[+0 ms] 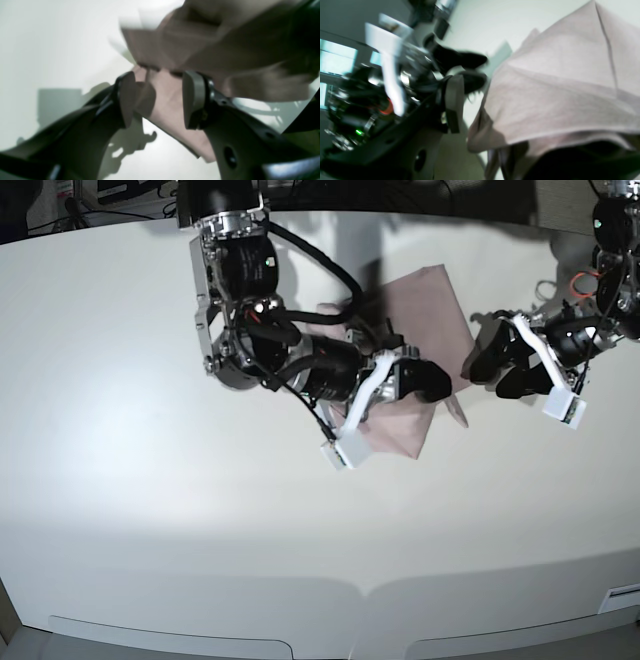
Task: Fold the T-shirt properly
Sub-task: 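Grasp the strip's other end with the right gripper and lift it, then fold the held end over toward the left gripper with the right gripper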
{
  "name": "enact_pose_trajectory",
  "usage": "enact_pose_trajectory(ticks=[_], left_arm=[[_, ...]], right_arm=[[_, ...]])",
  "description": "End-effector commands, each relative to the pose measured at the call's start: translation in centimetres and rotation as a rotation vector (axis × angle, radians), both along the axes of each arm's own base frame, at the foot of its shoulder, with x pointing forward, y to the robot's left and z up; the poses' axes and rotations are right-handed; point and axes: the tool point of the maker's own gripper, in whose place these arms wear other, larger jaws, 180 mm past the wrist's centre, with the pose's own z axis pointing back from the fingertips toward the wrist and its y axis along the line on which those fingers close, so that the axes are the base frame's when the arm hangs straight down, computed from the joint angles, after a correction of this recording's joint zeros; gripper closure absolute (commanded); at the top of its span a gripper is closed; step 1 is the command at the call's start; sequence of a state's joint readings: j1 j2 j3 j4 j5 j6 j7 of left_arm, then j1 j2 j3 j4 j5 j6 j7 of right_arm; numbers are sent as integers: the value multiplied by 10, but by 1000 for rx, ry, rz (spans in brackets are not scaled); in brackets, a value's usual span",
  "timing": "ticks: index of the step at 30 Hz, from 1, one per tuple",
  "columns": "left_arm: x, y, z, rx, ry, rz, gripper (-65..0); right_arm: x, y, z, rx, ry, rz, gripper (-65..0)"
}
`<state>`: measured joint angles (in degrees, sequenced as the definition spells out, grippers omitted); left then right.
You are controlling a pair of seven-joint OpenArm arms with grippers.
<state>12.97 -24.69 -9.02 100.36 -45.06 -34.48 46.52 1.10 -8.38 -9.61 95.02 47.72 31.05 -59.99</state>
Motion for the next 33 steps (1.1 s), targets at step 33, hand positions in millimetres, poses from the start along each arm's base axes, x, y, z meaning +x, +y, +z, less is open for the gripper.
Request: enact_pose_trajectory(ticks=[33], left_arm=[[8, 3, 14, -8, -47, 0, -298]], right_arm=[[-26, 61, 23, 174, -89, 130, -477]])
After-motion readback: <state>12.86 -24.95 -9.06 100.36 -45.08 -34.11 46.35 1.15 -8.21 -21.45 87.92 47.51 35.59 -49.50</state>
